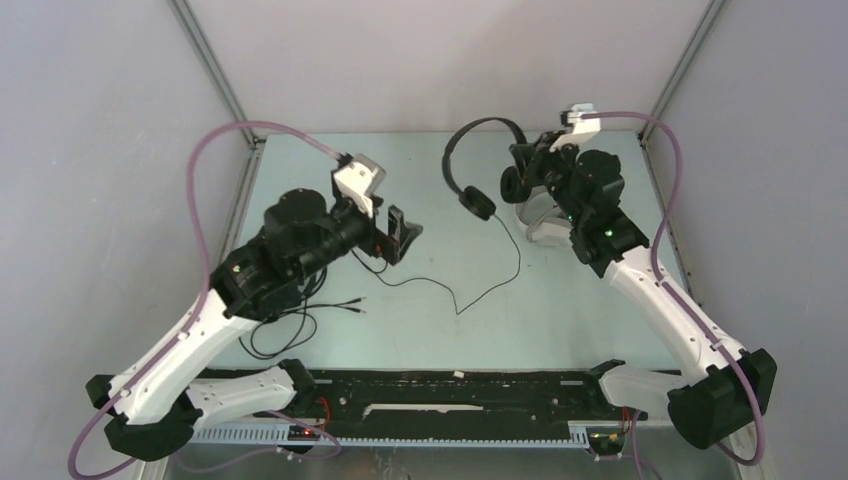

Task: Wrap the headphones
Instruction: Wrap the headphones cable around the headphones.

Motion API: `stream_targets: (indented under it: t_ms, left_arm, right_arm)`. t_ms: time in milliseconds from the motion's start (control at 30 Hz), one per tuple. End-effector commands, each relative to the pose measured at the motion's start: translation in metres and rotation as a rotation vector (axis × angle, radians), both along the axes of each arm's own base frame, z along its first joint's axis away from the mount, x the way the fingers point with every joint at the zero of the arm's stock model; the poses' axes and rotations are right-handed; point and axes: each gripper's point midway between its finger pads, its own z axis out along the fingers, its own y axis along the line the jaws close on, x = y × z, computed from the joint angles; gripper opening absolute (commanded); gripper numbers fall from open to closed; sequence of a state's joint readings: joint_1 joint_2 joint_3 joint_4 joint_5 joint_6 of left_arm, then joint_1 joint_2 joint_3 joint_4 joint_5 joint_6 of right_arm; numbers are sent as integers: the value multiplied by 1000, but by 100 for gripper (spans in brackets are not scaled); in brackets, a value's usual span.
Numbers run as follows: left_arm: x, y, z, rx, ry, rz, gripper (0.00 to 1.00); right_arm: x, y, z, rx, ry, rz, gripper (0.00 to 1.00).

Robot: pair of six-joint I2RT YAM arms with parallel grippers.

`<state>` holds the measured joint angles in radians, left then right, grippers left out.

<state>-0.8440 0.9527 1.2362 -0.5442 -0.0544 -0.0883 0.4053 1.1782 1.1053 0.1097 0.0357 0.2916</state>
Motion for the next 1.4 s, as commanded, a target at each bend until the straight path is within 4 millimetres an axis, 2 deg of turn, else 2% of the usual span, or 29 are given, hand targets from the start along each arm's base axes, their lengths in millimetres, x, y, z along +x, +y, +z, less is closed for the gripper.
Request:
stream_targets:
  t_ms: [0,67,167,200,267,400,567,667,767,833,1133,1367]
  left_arm:
    - [15,20,72,-103,-71,162,92]
    - [22,25,77,-64,-70,202,91]
    - [29,29,73,12,-56,237,88]
    - [29,27,71,34,-59,219,87]
    - [21,19,66,85,-98,113,86]
    - [8,26,63,138,-293,4,87]
    - [-22,36,82,76,-642,-114,87]
    - [-34,28,66,153,-790,-226,86]
    - [-25,25,49,222,-818,-228,86]
    - [-21,20,47,232,-832,-235,86]
    - [-18,-19,66,90,-865,-310,82]
    - [-21,-29,73,-21,-872,-321,80]
  right_arm:
    - [-27,40,20,-85,-73,164,0]
    - [-38,57,10,-130,-58,235,0]
    - [-50,75,-2,-171,-35,287,0]
    - [-54,80,-11,-177,-5,314,0]
    - [-65,92,-15,-124,44,415,0]
    - [-80,96,-26,-11,247,578,0]
    - [-105,96,-28,48,356,743,0]
    - [-131,103,-26,121,444,911,0]
    - [-152,111,-25,174,524,1051,0]
    - [-158,114,-26,194,564,1084,0]
    - [-166,132,-39,222,663,1177,0]
    - [-161,139,-42,248,698,1172,0]
